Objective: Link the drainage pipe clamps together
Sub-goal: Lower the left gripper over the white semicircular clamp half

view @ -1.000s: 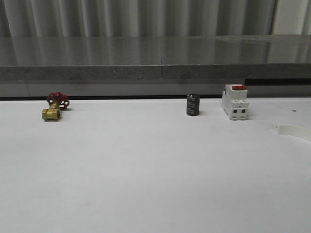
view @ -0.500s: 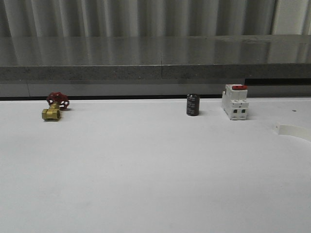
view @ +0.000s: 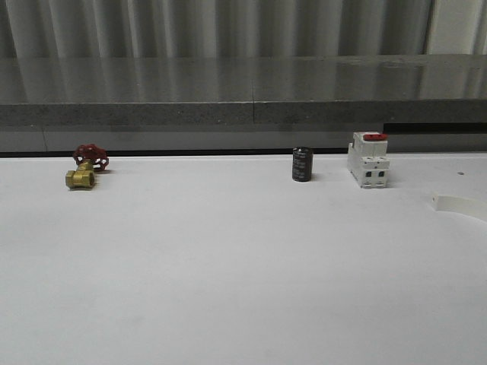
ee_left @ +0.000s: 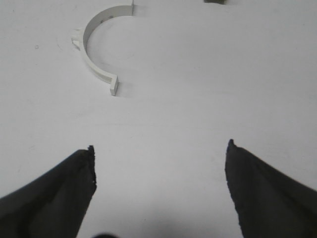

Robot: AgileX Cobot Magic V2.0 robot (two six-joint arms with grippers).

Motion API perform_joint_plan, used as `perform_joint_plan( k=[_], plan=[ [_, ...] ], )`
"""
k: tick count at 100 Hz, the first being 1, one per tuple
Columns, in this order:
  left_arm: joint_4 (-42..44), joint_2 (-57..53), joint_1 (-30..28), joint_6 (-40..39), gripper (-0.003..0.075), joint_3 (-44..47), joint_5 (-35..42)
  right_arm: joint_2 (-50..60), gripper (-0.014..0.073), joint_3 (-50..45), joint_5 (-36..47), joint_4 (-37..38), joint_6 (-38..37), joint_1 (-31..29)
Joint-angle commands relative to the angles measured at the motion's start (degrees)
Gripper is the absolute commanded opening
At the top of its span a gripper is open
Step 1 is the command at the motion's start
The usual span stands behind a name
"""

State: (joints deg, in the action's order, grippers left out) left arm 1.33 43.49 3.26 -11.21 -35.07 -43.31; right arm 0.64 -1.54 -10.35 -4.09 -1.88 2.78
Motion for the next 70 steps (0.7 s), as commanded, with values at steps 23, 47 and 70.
perform_joint_plan(
  k=[23,47,70],
  plan=[
    [-0.8,4.8,-1.4,-0.1,0.0554,-5.2,3.4,1.1,-0.0069,0.9,4.8,0.0,0.2,0.2],
    [-0.9,18.3,-6.2,5.7,0.0554,-14.2,2.3,1.1,-0.0069,0.9,4.8,0.0,0.2,0.2],
    [-1.3,30.7,-10.6,11.2,0.0554,-21.4,2.1,1.1,-0.0069,0.9,4.8,0.0,0.2,0.2]
  ],
)
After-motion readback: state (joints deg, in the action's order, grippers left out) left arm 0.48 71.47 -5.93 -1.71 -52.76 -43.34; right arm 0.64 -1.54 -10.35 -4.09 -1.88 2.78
